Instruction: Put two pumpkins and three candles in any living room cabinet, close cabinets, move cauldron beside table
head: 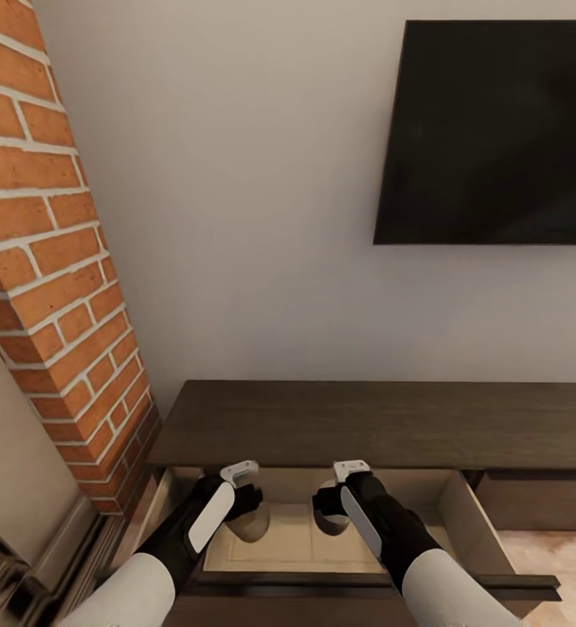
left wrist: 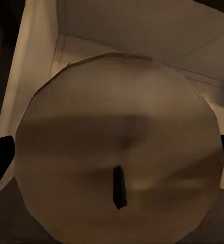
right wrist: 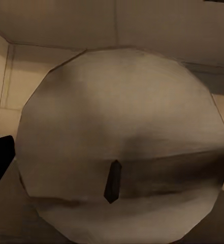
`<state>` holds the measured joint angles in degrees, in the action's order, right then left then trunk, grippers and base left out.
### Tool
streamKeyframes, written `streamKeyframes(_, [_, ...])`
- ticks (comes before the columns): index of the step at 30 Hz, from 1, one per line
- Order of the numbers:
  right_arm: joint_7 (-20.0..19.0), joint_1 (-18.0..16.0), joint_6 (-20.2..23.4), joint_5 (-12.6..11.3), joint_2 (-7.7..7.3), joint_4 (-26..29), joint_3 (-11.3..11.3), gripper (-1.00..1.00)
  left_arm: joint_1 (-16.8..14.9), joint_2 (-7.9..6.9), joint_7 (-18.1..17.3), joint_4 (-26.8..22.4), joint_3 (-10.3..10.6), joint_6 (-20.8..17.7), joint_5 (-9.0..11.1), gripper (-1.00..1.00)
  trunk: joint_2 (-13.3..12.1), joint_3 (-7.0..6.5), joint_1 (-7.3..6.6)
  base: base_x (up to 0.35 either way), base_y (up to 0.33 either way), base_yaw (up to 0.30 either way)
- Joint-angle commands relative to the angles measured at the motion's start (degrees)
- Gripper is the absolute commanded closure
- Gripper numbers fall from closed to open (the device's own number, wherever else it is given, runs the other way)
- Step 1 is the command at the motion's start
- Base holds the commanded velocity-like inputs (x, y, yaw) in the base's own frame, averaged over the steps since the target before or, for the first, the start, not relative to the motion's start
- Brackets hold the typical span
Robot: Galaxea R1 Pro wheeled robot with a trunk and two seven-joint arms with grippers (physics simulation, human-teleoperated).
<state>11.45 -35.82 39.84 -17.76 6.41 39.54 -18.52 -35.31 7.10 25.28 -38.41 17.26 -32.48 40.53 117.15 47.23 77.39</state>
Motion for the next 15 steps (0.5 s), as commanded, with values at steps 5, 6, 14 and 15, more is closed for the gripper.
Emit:
streamKeyframes(5, [0.49,-0.11,-0.14,-0.63,0.04,-2.02,-0.22,1.0,-0.05,-0.01,0.29,0.4,0.27,0.1,0.35,1.0,0.03,0.06,0.01,0.229,0.0,0.0])
streamKeyframes(6, [0.49,-0.11,-0.15,-0.63,0.05,-2.28,-0.22,1.0,-0.04,-0.02,0.27,0.45,0.28,0.07,0.31,1.0,0.03,0.06,0.01,0.118,0.0,0.0])
streamKeyframes(14, [0.18,-0.13,-0.13,-0.57,1.55,-3.17,-0.36,1.0,-0.03,-0.01,0.21,0.6,0.32,-0.01,0.24,1.0,0.03,0.06,0.01,0.034,0.0,0.0])
streamKeyframes(15, [0.18,-0.13,-0.13,-0.56,1.71,-3.18,-0.36,1.0,-0.03,0.0,0.21,0.6,0.32,-0.01,0.24,1.0,0.03,0.06,0.01,0.008,0.0,0.0])
